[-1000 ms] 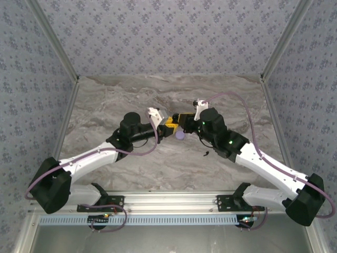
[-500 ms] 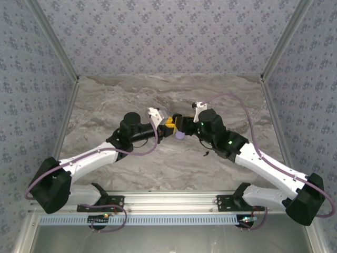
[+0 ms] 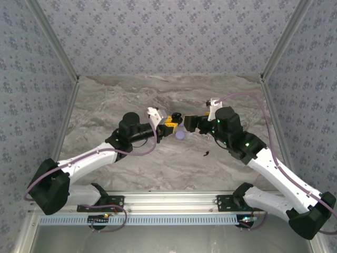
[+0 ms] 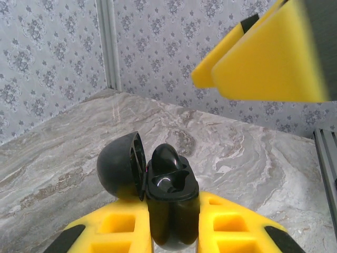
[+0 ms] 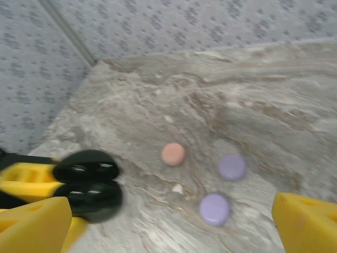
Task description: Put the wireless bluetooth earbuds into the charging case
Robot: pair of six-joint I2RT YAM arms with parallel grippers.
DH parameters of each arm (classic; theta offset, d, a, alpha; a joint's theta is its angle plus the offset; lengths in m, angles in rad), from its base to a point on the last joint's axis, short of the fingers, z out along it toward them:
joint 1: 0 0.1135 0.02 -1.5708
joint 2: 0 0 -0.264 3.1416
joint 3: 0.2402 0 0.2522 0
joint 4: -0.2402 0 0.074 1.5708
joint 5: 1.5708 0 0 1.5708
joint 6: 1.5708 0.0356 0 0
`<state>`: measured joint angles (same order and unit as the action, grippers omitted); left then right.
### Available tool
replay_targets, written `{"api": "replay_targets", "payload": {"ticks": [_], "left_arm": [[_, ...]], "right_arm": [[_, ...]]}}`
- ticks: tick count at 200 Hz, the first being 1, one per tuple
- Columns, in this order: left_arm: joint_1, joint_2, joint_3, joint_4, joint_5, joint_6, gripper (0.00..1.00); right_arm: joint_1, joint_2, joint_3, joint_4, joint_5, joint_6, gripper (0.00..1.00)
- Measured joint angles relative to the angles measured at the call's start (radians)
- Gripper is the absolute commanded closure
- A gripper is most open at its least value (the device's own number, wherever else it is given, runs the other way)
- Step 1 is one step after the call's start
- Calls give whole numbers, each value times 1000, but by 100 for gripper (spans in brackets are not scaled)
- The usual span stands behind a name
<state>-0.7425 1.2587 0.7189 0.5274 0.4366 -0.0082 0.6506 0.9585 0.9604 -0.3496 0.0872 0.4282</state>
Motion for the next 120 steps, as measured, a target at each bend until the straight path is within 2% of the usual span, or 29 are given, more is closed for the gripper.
{"api": "replay_targets", "payload": {"ticks": [24,56,67,75,88,120], "left_arm": [[0,-10,0,0,-11,7,100],[0,-12,0,-2,-22,13,100],[0,-12,0,-3,-24,15,100],[0,-12,0,-3,-26,16,100],[0,-12,0,-4,-30,18,100],[0,-12,0,-11,-31,19,100]], "right_arm": [[-73,5,0,-122,-11,3,0],[-117,34,-32,-252,-14,27,3],[-126,62,-63,-280,-15,34,10],[-130,90,-87,-294,-16,43,21],[-135,147,-129,-311,-23,52,32],[-159,275,-193,-317,-36,59,53]]}}
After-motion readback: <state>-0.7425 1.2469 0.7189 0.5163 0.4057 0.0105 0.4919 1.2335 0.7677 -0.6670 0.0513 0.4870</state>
